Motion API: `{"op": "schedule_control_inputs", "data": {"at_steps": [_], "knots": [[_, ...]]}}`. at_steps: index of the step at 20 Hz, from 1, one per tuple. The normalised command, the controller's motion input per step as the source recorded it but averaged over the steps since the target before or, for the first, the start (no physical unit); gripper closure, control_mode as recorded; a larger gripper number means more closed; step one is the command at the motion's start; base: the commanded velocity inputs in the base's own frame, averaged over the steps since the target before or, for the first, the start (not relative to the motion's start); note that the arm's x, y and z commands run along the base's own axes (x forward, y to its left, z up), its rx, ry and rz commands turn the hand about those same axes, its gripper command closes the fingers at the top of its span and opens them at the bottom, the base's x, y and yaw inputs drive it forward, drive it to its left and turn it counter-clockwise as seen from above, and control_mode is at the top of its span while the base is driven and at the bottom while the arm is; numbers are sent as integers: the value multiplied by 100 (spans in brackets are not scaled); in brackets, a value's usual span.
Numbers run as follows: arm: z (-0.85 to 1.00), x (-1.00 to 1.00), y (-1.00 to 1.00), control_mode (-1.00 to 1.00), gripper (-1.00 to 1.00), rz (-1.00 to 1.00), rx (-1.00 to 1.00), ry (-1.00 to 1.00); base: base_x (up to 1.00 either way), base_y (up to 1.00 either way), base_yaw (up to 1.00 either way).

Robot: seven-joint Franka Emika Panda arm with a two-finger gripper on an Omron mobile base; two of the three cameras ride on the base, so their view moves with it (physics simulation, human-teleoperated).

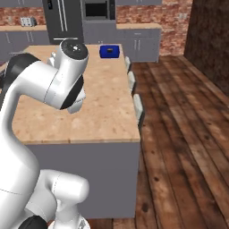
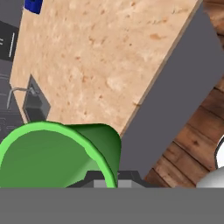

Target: There is a tray on the dining counter. Grab the cup, mug, and pitcher and place them on the tray. The pitcher may be placed next to the tray if it cannot fit the tray.

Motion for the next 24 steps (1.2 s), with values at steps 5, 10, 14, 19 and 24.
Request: {"op": "schedule_control_inputs", "data": {"at_steps": [5, 10, 14, 19, 24], "knots": [[0, 0, 0, 100, 100, 0, 0, 0, 21, -100, 0], [0, 0, 0, 100, 100, 0, 0, 0, 40, -100, 0], [0, 0, 0, 100, 100, 0, 0, 0, 59, -100, 0], [0, 0, 0, 100, 100, 0, 0, 0, 73, -100, 0], [0, 0, 0, 100, 100, 0, 0, 0, 97, -91, 0]]}}
